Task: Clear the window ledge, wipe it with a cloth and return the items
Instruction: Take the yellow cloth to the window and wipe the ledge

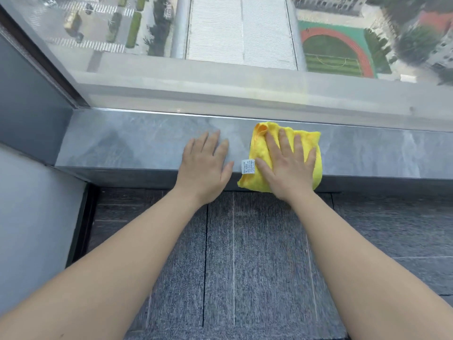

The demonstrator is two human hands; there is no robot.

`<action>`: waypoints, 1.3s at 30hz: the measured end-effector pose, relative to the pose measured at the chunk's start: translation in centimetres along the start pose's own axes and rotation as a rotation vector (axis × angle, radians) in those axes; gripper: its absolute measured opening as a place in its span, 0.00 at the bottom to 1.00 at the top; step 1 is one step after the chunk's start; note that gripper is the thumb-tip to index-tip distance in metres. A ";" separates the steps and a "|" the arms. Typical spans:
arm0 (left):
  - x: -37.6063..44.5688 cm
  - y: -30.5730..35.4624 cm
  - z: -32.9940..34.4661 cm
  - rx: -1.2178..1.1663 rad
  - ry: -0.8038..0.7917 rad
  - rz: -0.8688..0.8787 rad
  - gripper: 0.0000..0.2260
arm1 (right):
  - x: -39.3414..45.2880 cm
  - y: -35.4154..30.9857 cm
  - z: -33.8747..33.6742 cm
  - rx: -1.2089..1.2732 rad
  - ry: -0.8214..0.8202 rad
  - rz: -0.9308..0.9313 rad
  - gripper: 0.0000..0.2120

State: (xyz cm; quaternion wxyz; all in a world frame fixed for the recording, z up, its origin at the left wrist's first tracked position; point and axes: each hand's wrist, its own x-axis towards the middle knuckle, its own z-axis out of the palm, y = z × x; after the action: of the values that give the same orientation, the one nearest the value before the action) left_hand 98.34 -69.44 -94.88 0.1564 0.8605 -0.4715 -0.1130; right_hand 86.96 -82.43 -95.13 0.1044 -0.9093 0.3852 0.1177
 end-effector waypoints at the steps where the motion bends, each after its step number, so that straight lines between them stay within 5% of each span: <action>1: 0.3 0.8 0.3 -0.004 -0.012 0.008 0.33 | 0.0 0.5 0.0 0.016 0.015 0.047 0.30; 10: 0.8 3.3 2.2 0.049 0.035 -0.069 0.23 | 3.0 0.1 -0.5 0.158 0.033 0.305 0.31; 18: 0.1 4.8 2.3 0.020 0.054 -0.201 0.32 | 2.0 3.3 -0.3 -0.068 0.046 -0.365 0.26; 21: 0.4 6.2 2.6 0.014 0.085 -0.211 0.32 | 1.4 7.4 -0.6 -0.107 0.059 -0.490 0.33; 29: 2.2 10.7 4.1 0.016 0.049 -0.140 0.33 | 0.7 14.3 -1.4 -0.031 0.036 -0.066 0.30; 35: 2.3 11.0 4.7 -0.004 0.056 -0.166 0.35 | 2.9 11.9 -1.9 0.136 0.015 0.292 0.35; 39: 1.7 9.9 4.4 -0.016 0.077 -0.218 0.35 | 4.0 9.7 -2.0 0.167 0.027 0.340 0.35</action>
State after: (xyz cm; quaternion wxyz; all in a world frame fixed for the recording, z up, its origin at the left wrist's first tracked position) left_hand 90.05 -76.58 -95.29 0.1680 0.9091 -0.3679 -0.0997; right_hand 82.90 -92.35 -95.42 0.1527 -0.8209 0.5431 0.0889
